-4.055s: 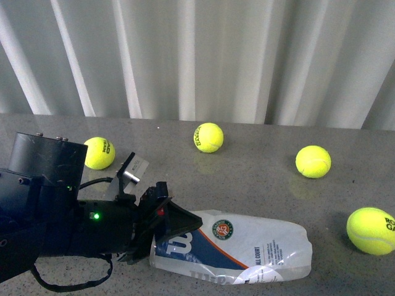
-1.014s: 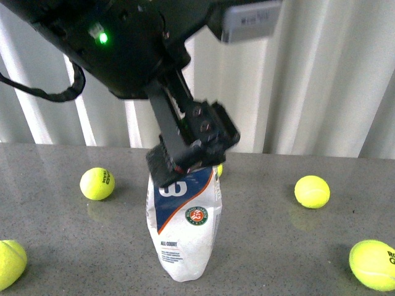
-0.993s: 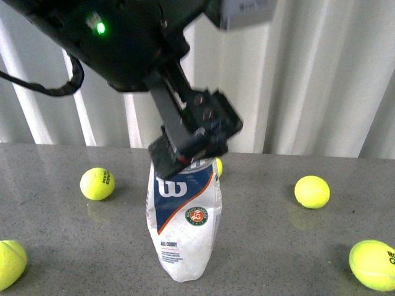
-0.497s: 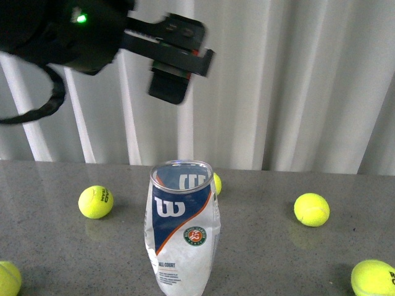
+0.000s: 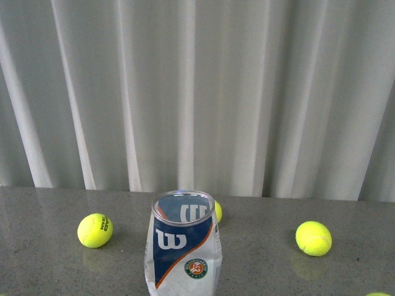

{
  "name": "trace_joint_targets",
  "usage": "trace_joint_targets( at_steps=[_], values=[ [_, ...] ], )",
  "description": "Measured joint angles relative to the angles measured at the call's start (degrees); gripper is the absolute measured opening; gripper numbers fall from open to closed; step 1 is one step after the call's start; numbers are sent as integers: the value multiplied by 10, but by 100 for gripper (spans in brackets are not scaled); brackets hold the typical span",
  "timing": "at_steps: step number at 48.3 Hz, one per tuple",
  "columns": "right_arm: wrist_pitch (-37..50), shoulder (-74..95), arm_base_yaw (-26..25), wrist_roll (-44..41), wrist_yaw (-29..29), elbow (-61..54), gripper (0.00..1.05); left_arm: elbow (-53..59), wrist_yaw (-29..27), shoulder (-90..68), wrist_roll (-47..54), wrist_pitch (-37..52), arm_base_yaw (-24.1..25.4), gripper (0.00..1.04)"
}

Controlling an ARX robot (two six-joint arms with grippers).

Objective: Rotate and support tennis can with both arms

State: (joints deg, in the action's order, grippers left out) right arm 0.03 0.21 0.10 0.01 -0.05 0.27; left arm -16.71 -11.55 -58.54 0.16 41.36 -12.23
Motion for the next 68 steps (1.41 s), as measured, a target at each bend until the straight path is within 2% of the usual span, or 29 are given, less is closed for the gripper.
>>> trace_joint_targets(
  at_steps=[18, 21, 25, 31, 37, 68],
  values=[
    [0, 0, 0, 0, 0, 0, 98, 107, 61, 151, -1, -44, 67, 4],
    [0, 0, 0, 0, 0, 0, 98, 118, 103, 179, -1, -62, 97, 4],
    [0, 0, 0, 0, 0, 0, 98, 128, 113, 212, -1, -83, 117, 4],
    [0, 0, 0, 0, 0, 0, 98, 141, 113, 257, -1, -116, 121, 4],
    [0, 0, 0, 0, 0, 0, 98, 153, 115, 280, -2, -111, 121, 4],
    [0, 0, 0, 0, 0, 0, 98, 153, 115, 442, -2, -267, 121, 4]
  ],
)
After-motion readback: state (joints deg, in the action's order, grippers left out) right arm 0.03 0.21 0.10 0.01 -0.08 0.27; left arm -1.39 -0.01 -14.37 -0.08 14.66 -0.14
